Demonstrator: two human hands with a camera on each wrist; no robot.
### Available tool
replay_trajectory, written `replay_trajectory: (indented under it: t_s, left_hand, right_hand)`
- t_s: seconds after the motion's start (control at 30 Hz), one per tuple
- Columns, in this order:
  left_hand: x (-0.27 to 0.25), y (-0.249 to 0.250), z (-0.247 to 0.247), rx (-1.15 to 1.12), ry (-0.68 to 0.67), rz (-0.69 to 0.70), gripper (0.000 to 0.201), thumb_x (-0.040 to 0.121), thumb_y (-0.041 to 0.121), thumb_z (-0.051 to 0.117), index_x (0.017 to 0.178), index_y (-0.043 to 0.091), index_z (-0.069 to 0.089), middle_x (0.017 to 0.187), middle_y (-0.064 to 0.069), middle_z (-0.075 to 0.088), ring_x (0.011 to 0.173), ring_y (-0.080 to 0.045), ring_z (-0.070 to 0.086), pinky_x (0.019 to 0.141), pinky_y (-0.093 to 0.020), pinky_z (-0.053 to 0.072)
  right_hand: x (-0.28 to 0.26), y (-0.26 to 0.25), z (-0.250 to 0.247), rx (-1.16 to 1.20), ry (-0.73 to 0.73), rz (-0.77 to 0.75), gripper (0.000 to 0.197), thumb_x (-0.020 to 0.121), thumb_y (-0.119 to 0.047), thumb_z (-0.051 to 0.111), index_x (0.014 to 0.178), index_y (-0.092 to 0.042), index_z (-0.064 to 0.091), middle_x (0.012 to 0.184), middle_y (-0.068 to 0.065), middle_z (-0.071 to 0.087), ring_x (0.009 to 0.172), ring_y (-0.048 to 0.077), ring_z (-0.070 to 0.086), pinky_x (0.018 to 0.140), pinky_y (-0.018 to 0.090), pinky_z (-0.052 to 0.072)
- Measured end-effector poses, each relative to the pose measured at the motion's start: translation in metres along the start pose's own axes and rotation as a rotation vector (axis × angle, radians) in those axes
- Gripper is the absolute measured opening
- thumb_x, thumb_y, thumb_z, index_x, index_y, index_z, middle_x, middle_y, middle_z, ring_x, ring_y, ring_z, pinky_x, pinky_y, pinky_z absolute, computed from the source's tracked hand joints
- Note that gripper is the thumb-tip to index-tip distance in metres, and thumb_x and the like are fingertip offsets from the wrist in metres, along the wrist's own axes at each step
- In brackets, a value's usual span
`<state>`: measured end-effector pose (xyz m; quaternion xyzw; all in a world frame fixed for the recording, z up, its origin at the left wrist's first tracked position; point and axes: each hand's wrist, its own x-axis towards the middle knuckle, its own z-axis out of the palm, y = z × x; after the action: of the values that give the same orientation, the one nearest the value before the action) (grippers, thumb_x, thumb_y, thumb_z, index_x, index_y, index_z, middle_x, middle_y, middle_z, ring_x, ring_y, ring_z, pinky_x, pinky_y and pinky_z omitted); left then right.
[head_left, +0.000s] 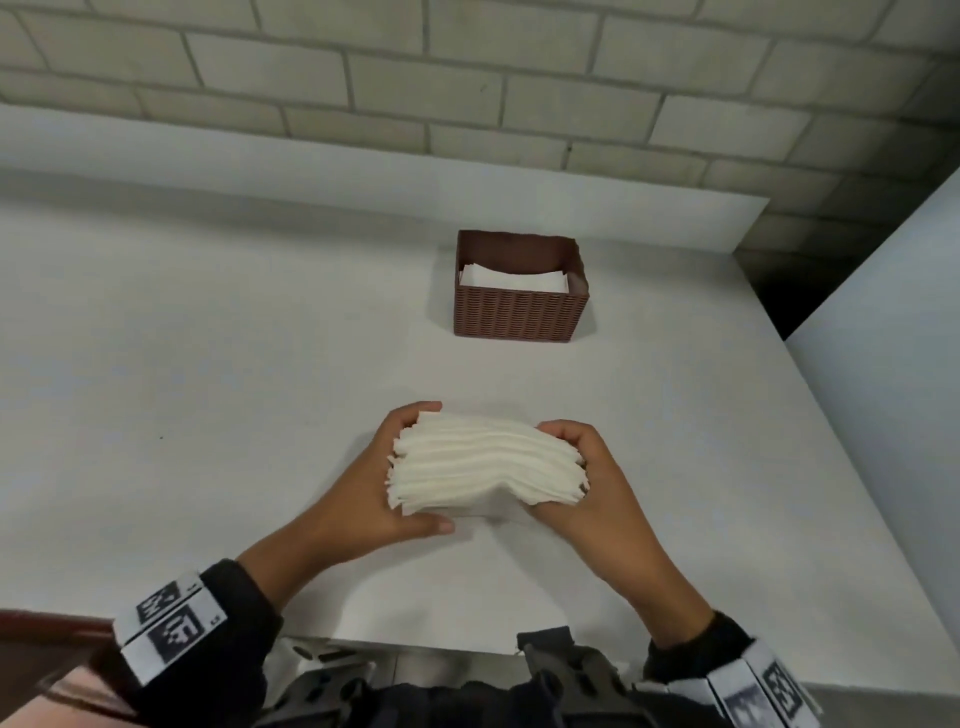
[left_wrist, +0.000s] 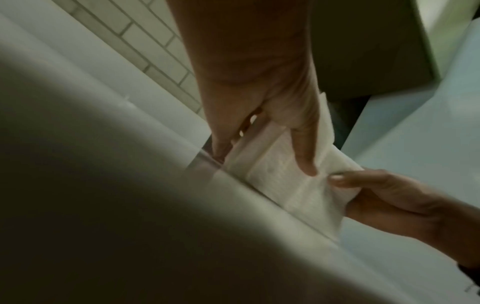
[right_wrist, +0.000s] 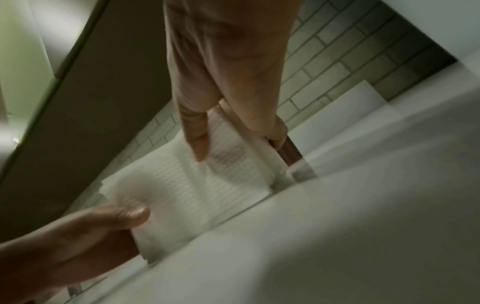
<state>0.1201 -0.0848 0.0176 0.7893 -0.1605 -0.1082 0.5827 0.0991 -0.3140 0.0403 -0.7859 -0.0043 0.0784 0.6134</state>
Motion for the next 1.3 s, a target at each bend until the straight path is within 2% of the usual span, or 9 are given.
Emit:
replay_trajectory:
  t_s: [0.13, 0.23, 0.43, 0.6, 0.7, 0.8, 0.93, 1.07, 1.3]
  left_hand:
    - [0.003, -0.014, 0.004, -0.001, -0.035, 0.013, 0.11, 0.054, 0.017, 0.088, 0.139, 0.027, 0.019, 0.14, 0.022, 0.039, 0.129, 0.01, 0.037, 0.099, -0.006, 0.03]
    - [0.007, -0.017, 0.006, 0.002, 0.008, 0.043, 0.108, 0.053, 0.002, 0.087, 0.138, 0.018, 0.022, 0.133, 0.031, 0.044, 0.124, 0.012, 0.041, 0.096, -0.005, 0.033]
    - [0.008, -0.019, 0.004, -0.031, 0.063, 0.061, 0.094, 0.051, 0.015, 0.087, 0.128, 0.026, 0.036, 0.124, 0.022, 0.056, 0.116, 0.012, 0.049, 0.091, -0.003, 0.036]
    - [0.009, -0.015, 0.003, -0.077, 0.03, 0.102, 0.072, 0.054, 0.018, 0.087, 0.119, 0.009, 0.057, 0.12, 0.018, 0.065, 0.111, -0.003, 0.061, 0.093, -0.016, 0.045]
    - [0.005, -0.006, 0.002, -0.018, 0.057, 0.094, 0.059, 0.053, 0.046, 0.083, 0.108, 0.038, 0.064, 0.105, 0.037, 0.064, 0.099, 0.012, 0.061, 0.084, -0.006, 0.045]
    - [0.001, 0.005, -0.006, -0.037, 0.051, 0.005, 0.058, 0.051, 0.054, 0.082, 0.106, 0.038, 0.067, 0.103, 0.03, 0.069, 0.097, 0.008, 0.064, 0.085, -0.017, 0.052]
    - [-0.003, 0.031, -0.015, -0.408, -0.13, -0.43, 0.085, 0.041, 0.057, 0.084, 0.116, 0.026, 0.059, 0.109, 0.007, 0.073, 0.101, -0.012, 0.068, 0.084, -0.027, 0.055]
    - [0.009, 0.047, -0.017, -0.58, -0.185, -0.756, 0.057, 0.063, 0.043, 0.079, 0.109, 0.012, 0.066, 0.105, -0.012, 0.074, 0.094, -0.028, 0.07, 0.08, -0.04, 0.058]
    - [0.095, 0.079, -0.035, -0.604, -0.051, -0.669, 0.026, 0.086, 0.03, 0.06, 0.107, 0.015, 0.061, 0.099, -0.004, 0.07, 0.089, -0.019, 0.065, 0.077, -0.032, 0.055]
  right_hand:
    - [0.002, 0.01, 0.004, 0.04, -0.107, 0.058, 0.103, 0.072, 0.002, 0.076, 0.144, -0.037, 0.013, 0.116, -0.023, 0.047, 0.091, -0.026, 0.054, 0.076, 0.001, 0.047]
    - [0.004, 0.012, 0.005, 0.048, -0.066, 0.046, 0.107, 0.072, 0.001, 0.077, 0.145, -0.038, 0.009, 0.117, -0.019, 0.049, 0.092, -0.024, 0.056, 0.077, 0.0, 0.047]
    - [0.004, 0.011, 0.001, -0.092, -0.035, -0.003, 0.063, 0.073, 0.01, 0.072, 0.113, -0.031, 0.045, 0.106, -0.013, 0.059, 0.086, -0.022, 0.058, 0.072, 0.0, 0.044]
    - [0.007, 0.008, 0.007, -0.195, -0.049, 0.03, 0.05, 0.073, -0.001, 0.074, 0.106, -0.027, 0.047, 0.097, -0.013, 0.059, 0.082, -0.006, 0.06, 0.066, 0.013, 0.049]
    - [0.006, -0.002, 0.011, -0.244, -0.065, 0.017, 0.055, 0.076, -0.004, 0.075, 0.11, -0.032, 0.043, 0.104, -0.024, 0.05, 0.09, -0.019, 0.055, 0.082, -0.001, 0.036]
    - [0.0, -0.005, 0.006, -0.18, -0.113, 0.119, 0.059, 0.072, -0.016, 0.08, 0.122, -0.024, 0.05, 0.115, -0.02, 0.06, 0.105, -0.008, 0.059, 0.09, 0.016, 0.042]
    - [-0.003, -0.027, -0.006, 0.22, -0.122, 0.312, 0.058, 0.069, -0.037, 0.078, 0.121, -0.028, 0.055, 0.115, -0.007, 0.07, 0.105, 0.008, 0.067, 0.089, 0.026, 0.054]
    - [0.005, -0.038, -0.013, 0.504, -0.27, 0.6, 0.046, 0.065, -0.023, 0.084, 0.107, -0.013, 0.07, 0.113, 0.013, 0.072, 0.104, 0.031, 0.069, 0.087, 0.047, 0.056]
    - [0.09, -0.076, -0.045, 0.364, -0.049, 0.567, 0.03, 0.082, -0.023, 0.067, 0.109, -0.014, 0.06, 0.1, 0.007, 0.068, 0.086, 0.022, 0.066, 0.065, 0.034, 0.058]
